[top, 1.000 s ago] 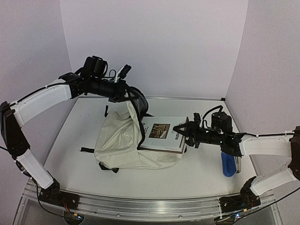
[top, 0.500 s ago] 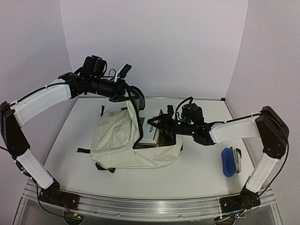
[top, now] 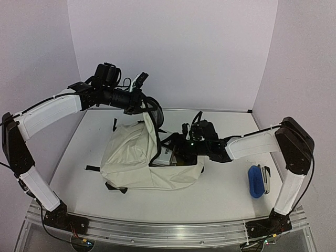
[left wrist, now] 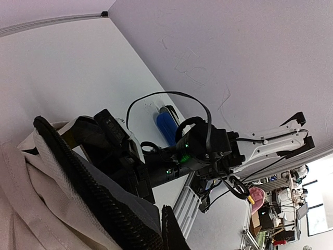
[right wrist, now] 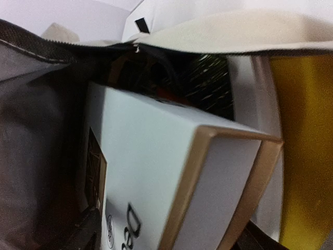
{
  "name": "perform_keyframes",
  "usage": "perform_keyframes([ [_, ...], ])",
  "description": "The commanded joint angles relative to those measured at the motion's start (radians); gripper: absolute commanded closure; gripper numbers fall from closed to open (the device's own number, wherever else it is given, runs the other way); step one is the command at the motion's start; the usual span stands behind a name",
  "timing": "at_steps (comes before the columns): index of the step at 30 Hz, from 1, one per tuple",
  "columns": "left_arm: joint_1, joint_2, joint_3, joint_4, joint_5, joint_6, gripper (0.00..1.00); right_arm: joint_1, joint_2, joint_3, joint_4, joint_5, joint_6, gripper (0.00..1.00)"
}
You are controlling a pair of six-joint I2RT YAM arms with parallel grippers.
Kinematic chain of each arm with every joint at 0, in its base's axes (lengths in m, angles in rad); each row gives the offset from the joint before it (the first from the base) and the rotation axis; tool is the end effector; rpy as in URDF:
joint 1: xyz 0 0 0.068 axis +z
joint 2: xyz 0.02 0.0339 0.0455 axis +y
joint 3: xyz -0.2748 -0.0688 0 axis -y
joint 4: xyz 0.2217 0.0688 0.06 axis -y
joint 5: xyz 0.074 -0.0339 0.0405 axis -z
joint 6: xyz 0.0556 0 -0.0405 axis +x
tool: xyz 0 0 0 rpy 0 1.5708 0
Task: Pack the student bag
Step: Place the book in the student bag.
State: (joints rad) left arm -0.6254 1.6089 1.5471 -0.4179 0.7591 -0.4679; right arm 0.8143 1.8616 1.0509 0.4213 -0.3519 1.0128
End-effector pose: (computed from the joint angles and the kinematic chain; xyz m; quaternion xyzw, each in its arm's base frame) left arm 0.2669 -0.2400 0.3815 0.2541 0.7764 -0.5211 0.2471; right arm 0.2687 0.3126 0.2095 -0.0160 0.8234 0.5229 0.2199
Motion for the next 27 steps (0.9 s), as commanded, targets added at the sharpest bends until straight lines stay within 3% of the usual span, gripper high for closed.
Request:
perform_keyframes([
  [1,-0.002,-0.077,0.046,0.126,0.021,0.043,1.0,0.0,-0.15,-0.012,-0.166,0.168,-0.132,0.15],
  [5,-0.002,-0.08,0.045,0.109,0.013,0.053,1.0,-0.001,-0.218,-0.042,-0.224,0.204,-0.16,0.09],
  [9,-0.002,-0.08,0.039,0.108,0.011,0.056,1.0,0.0,-0.236,-0.055,-0.229,0.189,-0.168,0.1],
  [23,-0.002,-0.08,0.031,0.11,0.014,0.052,1.0,0.041,-0.075,0.063,-0.15,0.025,-0.197,0.49],
  [27,-0.002,-0.067,0.036,0.109,0.019,0.051,1.0,0.068,-0.036,0.107,-0.088,-0.003,-0.194,0.51],
])
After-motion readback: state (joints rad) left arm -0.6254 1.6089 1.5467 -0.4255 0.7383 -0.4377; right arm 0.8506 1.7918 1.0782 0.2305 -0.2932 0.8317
